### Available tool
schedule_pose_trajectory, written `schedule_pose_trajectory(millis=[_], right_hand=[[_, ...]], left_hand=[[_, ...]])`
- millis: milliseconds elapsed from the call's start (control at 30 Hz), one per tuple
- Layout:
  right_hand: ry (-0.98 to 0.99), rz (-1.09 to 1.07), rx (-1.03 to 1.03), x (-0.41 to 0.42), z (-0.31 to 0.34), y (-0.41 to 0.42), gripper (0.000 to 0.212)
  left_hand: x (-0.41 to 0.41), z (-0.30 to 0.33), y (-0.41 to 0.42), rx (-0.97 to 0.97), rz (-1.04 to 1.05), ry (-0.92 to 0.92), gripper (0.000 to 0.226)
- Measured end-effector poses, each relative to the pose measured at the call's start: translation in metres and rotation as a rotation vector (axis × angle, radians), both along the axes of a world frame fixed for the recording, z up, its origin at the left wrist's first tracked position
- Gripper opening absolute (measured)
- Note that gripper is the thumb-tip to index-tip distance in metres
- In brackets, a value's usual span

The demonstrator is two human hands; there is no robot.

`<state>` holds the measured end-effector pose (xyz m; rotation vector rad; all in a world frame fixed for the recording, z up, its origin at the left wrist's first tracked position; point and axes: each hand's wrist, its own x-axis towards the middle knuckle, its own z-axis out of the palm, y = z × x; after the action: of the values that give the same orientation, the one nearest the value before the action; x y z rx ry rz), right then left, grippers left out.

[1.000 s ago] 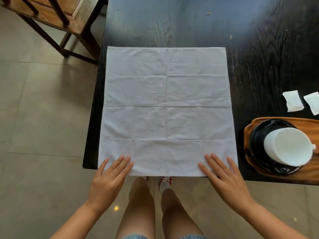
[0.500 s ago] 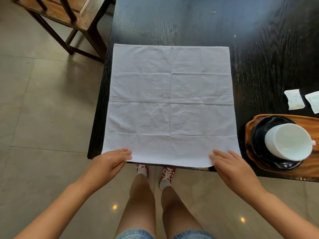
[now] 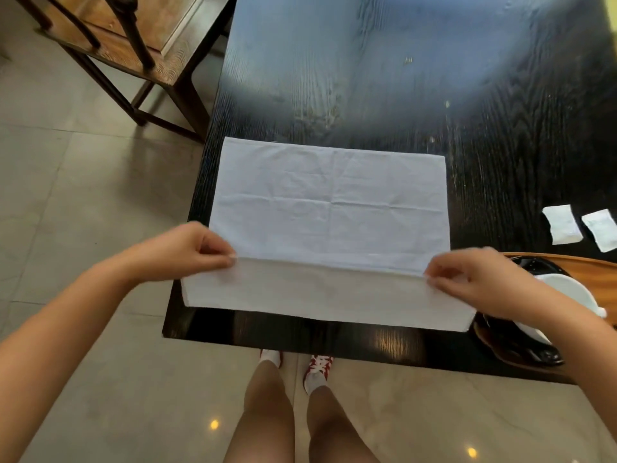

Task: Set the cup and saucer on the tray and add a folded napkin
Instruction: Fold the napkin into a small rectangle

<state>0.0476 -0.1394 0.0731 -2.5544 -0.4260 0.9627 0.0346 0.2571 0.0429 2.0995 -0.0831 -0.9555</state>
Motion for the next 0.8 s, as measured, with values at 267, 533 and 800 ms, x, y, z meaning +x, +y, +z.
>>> schedule_pose_trajectory(millis=[267,533,800], right_hand=[[-0.302,-0.165,-0.078,0.108,-0.048,0.013,0.013],[-0.464,-0.044,-0.156,0.157,-0.09,0.015,0.008],[-0.509,-0.142,-0.118,0.18,-0.104,0.016,0.014]], left_hand=[[0.106,-0.021,-0.015,0.23,0.151,-0.437,0.008],[0.155,-0.074,-0.016,0.417,0.014,-0.574,0.006],[0.172,-0.084,-0.015,0.37,0.072,-0.733,0.009]])
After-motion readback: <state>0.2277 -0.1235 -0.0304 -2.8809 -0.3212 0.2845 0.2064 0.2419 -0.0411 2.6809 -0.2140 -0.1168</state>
